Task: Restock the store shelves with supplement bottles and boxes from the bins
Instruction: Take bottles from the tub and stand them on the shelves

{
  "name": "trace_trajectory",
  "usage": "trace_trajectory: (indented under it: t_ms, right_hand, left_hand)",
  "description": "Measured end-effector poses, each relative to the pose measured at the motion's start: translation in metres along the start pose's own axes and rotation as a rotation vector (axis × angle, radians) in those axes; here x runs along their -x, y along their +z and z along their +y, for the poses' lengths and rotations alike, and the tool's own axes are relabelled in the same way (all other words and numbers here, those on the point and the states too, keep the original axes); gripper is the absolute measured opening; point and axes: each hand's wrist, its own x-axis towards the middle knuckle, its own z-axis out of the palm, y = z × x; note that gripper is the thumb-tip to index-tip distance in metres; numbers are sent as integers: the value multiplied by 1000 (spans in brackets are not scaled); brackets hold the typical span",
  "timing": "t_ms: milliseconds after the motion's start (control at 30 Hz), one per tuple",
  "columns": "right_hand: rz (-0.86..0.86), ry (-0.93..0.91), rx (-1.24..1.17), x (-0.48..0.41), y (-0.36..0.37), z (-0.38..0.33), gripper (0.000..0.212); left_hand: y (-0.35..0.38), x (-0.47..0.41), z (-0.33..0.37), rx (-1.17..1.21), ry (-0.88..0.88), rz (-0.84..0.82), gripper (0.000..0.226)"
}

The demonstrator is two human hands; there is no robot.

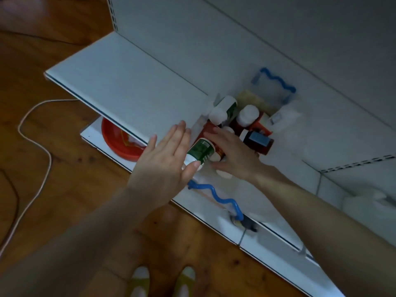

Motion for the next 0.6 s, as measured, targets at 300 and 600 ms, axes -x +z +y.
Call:
trace_trajectory:
  t_ms: [300, 600]
  right_hand:
    - [-61, -6, -157, -18, 18, 8, 64]
    - [246, 382, -650, 18, -9, 9, 46]
  left_hand:
    - [9, 0, -4, 11, 36, 18, 65]
    - [-2, 0, 1, 77, -40, -35, 78]
